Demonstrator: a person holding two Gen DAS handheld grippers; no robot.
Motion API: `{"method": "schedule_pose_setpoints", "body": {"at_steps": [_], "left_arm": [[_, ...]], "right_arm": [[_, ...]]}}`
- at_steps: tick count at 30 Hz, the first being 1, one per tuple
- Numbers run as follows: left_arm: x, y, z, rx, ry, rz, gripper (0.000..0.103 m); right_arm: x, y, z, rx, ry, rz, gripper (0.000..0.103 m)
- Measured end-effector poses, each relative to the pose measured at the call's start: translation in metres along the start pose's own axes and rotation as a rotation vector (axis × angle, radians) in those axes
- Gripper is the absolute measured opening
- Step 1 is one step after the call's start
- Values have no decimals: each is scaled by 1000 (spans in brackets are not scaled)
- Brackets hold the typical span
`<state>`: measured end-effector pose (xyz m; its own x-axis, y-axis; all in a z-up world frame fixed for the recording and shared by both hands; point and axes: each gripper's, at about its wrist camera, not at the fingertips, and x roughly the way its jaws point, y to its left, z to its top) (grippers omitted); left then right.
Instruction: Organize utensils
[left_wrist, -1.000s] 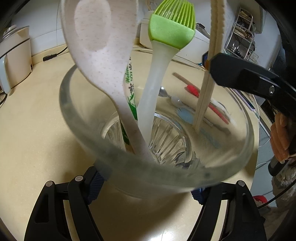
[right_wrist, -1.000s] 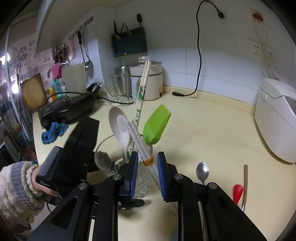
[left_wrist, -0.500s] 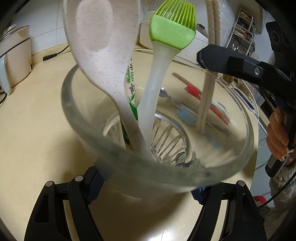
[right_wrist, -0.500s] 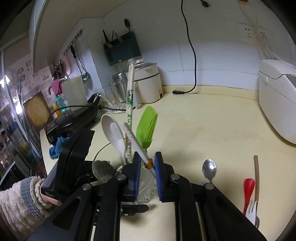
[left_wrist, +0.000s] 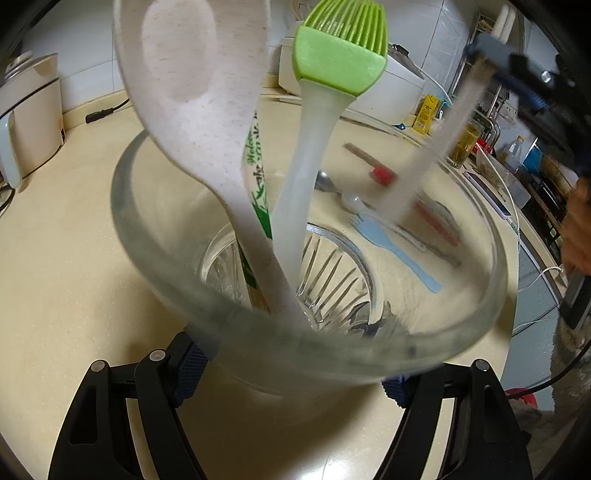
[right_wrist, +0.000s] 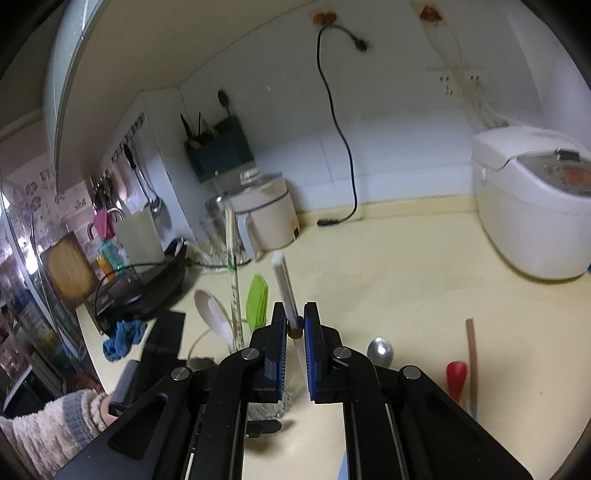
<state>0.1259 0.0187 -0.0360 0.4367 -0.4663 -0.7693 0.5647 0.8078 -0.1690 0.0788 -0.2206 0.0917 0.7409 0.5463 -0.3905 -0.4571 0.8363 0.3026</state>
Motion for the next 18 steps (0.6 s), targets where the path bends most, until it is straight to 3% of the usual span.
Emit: {"method": "schedule_pose_setpoints", "body": {"at_steps": [11,18], "left_arm": [[0,0,0,0,0,-1,80],[1,1,0,-3,-1,-5,80]], "right_arm": [[-45,34,33,-59,-124,52,9],[-51,48,49,-73,-158,95,9]]}}
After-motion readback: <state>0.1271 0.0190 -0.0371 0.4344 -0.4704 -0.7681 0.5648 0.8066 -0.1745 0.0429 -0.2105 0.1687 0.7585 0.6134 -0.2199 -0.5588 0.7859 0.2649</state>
